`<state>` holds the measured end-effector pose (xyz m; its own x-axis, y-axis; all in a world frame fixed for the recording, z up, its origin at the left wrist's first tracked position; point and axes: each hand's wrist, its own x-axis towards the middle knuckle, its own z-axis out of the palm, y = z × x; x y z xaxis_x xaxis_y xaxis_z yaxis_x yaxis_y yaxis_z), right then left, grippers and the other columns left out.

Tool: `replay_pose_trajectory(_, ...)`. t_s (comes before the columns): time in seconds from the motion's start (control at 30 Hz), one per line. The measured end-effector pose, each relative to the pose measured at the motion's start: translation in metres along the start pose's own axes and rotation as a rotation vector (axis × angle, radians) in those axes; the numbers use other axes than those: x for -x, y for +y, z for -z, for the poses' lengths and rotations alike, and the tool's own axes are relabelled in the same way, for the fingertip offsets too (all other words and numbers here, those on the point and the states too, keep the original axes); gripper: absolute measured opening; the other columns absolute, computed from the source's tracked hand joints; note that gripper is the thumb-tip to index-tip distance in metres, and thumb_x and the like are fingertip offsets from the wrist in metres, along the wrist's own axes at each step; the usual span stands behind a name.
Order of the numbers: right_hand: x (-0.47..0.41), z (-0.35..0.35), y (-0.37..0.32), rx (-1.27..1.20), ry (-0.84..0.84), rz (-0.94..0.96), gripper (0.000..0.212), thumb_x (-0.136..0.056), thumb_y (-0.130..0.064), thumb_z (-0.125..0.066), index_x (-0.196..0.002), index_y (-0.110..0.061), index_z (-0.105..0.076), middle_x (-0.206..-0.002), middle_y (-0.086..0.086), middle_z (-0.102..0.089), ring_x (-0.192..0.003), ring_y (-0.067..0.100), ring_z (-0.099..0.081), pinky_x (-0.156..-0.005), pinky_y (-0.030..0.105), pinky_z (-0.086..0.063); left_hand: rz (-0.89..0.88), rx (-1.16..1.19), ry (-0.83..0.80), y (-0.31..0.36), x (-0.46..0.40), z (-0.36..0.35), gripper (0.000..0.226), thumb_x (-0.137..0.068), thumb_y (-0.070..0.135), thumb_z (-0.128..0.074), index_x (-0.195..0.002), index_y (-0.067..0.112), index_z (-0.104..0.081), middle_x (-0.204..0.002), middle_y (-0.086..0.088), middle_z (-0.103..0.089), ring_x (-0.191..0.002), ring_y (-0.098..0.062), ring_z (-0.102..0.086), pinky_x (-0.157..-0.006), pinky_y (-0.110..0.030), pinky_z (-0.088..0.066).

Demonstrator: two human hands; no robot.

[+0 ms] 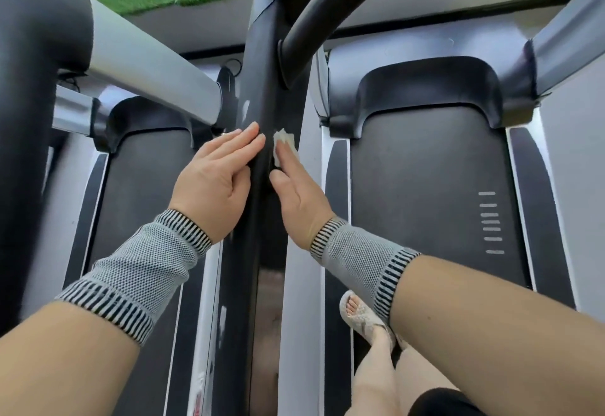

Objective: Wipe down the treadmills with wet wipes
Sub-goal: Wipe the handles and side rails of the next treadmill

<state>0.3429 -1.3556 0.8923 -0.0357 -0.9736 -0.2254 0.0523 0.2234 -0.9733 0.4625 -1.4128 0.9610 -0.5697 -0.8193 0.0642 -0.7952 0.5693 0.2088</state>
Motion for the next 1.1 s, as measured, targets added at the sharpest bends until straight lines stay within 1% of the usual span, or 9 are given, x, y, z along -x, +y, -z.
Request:
replay_pose_trajectory(0.1,0.03,-0.007,0.011,0.022,-0.045,-0.021,0.052,-0.103,-0.026,-0.031,-0.152,-0.023,-0.014,-0.157,-0.014,-0.011,-0.142,-0.004,-0.009,-0.117,0.018,-0.008,-0.013,0.012,0.033,-0.003,-0.002,-0.002,0.045,-0.09,0.01,-0.042,-0.131,0.015,-0.058,-0.137,0.013,-0.045,-0.128,-0.019,-0.047,-0.108,-0.019,-0.028)
replay_pose_trajectory(0.27,-0.027,0.003,0.0,-0.032,0.091,0.005,0.054,-0.099,-0.029,-0.029,-0.151,-0.02,-0.019,-0.158,-0.006,-0.016,-0.144,0.005,-0.012,-0.117,0.021,-0.008,-0.018,0.026,0.031,-0.003,-0.001,-0.003,0.046,-0.09,0.012,-0.041,-0.133,0.016,-0.056,-0.138,0.015,-0.042,-0.129,-0.018,-0.045,-0.11,-0.016,-0.024)
replay_pose_trajectory(0.4,-0.035,0.006,0.015,-0.121,0.1,-0.171,0.049,-0.102,-0.032,-0.031,-0.15,-0.024,-0.023,-0.155,-0.008,-0.024,-0.142,0.008,-0.021,-0.113,0.019,-0.013,-0.038,0.004,0.043,-0.005,-0.002,-0.002,0.045,-0.09,0.011,-0.041,-0.131,0.014,-0.058,-0.138,0.012,-0.044,-0.127,-0.018,-0.047,-0.11,-0.01,-0.023)
replay_pose_trajectory(0.47,-0.017,0.003,0.019,-0.094,0.049,-0.206,0.049,-0.103,-0.033,-0.029,-0.151,-0.026,-0.021,-0.155,-0.011,-0.023,-0.14,0.003,-0.021,-0.111,0.017,-0.013,-0.036,0.006,0.036,-0.006,-0.002,-0.003,0.045,-0.089,0.008,-0.042,-0.13,0.013,-0.059,-0.137,0.011,-0.045,-0.125,-0.02,-0.048,-0.109,-0.009,-0.023)
replay_pose_trajectory(0.57,-0.003,-0.004,0.009,-0.089,0.02,-0.081,0.05,-0.103,-0.03,-0.029,-0.151,-0.03,-0.016,-0.152,-0.022,-0.016,-0.131,-0.011,-0.015,-0.108,0.009,-0.01,-0.044,-0.01,0.046,-0.004,-0.003,0.001,0.044,-0.089,0.011,-0.042,-0.128,0.014,-0.061,-0.135,0.011,-0.047,-0.122,-0.019,-0.05,-0.106,-0.007,-0.025)
replay_pose_trajectory(0.67,-0.032,0.004,0.002,-0.104,0.073,-0.045,0.051,-0.103,-0.027,-0.03,-0.152,-0.026,-0.015,-0.155,-0.018,-0.011,-0.139,-0.006,-0.009,-0.112,0.013,-0.007,-0.045,-0.048,0.033,0.0,-0.006,0.005,0.042,-0.088,0.012,-0.044,-0.126,0.016,-0.063,-0.132,0.014,-0.049,-0.118,-0.018,-0.054,-0.102,-0.018,-0.036)
replay_pose_trajectory(0.8,-0.027,0.011,0.011,-0.089,-0.002,-0.241,0.052,-0.102,-0.04,-0.024,-0.152,-0.033,-0.012,-0.158,-0.013,-0.014,-0.144,0.009,-0.017,-0.113,0.022,-0.011,0.003,-0.042,0.053,0.006,-0.011,0.011,0.038,-0.085,0.009,-0.05,-0.118,0.017,-0.068,-0.127,0.013,-0.057,-0.11,-0.017,-0.058,-0.096,-0.025,-0.042)
replay_pose_trajectory(0.97,-0.014,0.015,0.002,-0.061,-0.053,-0.114,0.05,-0.103,-0.035,-0.026,-0.151,-0.029,-0.013,-0.157,-0.012,-0.014,-0.142,0.003,-0.014,-0.111,0.017,-0.009,-0.002,-0.102,0.084,0.008,-0.023,0.008,0.039,-0.083,0.009,-0.052,-0.119,0.01,-0.065,-0.127,-0.001,-0.061,-0.116,-0.024,-0.054,-0.103,-0.028,-0.038)
replay_pose_trajectory(1.1,-0.028,0.026,0.002,-0.043,-0.048,-0.201,0.049,-0.103,-0.038,-0.024,-0.151,-0.031,-0.016,-0.157,-0.008,-0.021,-0.142,0.013,-0.023,-0.104,0.018,-0.013,-0.03,-0.189,0.055,0.01,-0.037,0.006,0.042,-0.083,0.009,-0.048,-0.121,0.006,-0.064,-0.133,-0.004,-0.057,-0.127,-0.03,-0.044,-0.108,-0.032,-0.032)
